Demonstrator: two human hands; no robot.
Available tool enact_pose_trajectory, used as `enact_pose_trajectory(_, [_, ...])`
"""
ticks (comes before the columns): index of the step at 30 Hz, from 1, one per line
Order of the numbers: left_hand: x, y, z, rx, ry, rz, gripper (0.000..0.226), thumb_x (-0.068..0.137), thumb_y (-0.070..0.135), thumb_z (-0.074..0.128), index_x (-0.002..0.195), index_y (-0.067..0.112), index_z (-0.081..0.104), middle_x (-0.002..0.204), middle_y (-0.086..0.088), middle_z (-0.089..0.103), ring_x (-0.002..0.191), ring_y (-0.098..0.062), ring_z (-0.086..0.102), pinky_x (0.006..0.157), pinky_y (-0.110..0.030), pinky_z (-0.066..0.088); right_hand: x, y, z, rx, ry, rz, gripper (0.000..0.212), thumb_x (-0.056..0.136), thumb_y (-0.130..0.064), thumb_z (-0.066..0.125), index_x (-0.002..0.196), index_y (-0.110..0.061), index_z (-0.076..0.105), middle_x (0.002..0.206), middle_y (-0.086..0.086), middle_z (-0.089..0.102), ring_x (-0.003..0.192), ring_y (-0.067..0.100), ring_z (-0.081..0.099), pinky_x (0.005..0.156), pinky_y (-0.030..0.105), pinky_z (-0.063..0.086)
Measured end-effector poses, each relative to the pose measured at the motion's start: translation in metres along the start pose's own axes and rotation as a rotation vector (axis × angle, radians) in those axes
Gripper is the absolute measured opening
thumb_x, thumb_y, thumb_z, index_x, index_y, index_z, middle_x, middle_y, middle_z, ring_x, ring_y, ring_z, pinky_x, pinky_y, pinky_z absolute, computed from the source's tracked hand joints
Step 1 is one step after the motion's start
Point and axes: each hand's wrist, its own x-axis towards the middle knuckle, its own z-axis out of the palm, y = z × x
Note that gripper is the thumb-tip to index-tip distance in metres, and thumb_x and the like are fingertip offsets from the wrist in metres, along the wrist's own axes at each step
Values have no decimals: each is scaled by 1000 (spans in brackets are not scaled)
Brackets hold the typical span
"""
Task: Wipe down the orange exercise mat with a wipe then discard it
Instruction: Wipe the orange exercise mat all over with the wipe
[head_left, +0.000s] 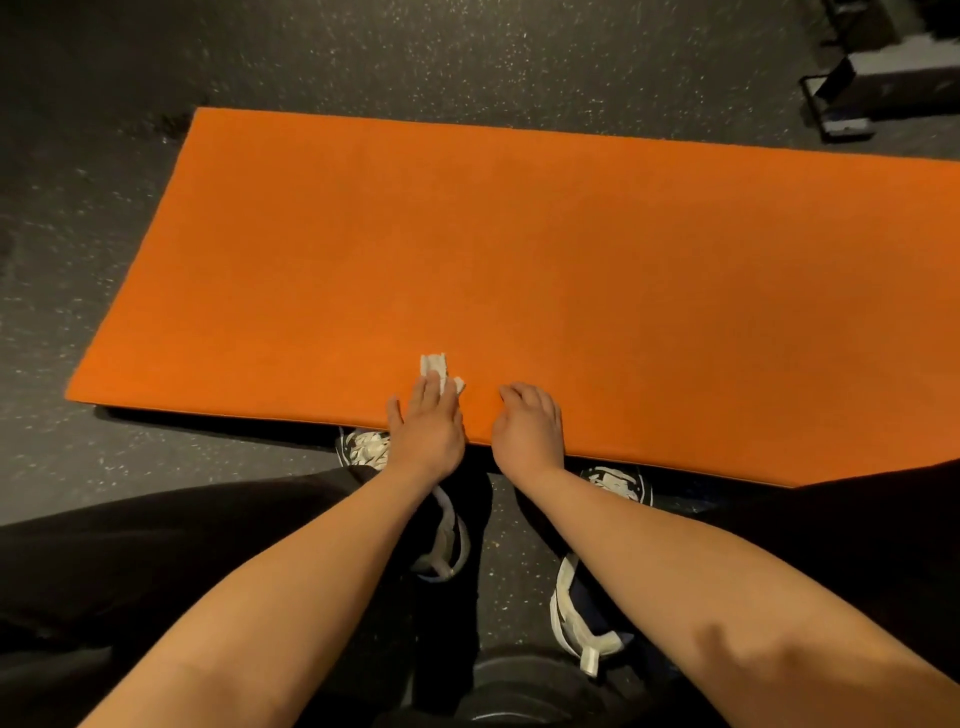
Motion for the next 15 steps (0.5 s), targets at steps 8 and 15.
enact_pose_trajectory(8, [1,-1,-1,35,-35,76,53,108,33,24,159,33,14,169,4,6,155,-16,-1,121,-55,-5,5,-1,9,86,-53,18,49,104,-11,39,153,-12,41,158,3,36,148,23,22,122,38,23])
enact_pose_trajectory(15, [12,-30,-20,-29,-9,-298,56,108,33,20,161,23,5,169,-3,-9,154,-23,-12,121,-60,-4,1,-9,9,-8,-58,8,51,105,-16,37,156,-12,33,162,4,27,151,24,14,125,41,13])
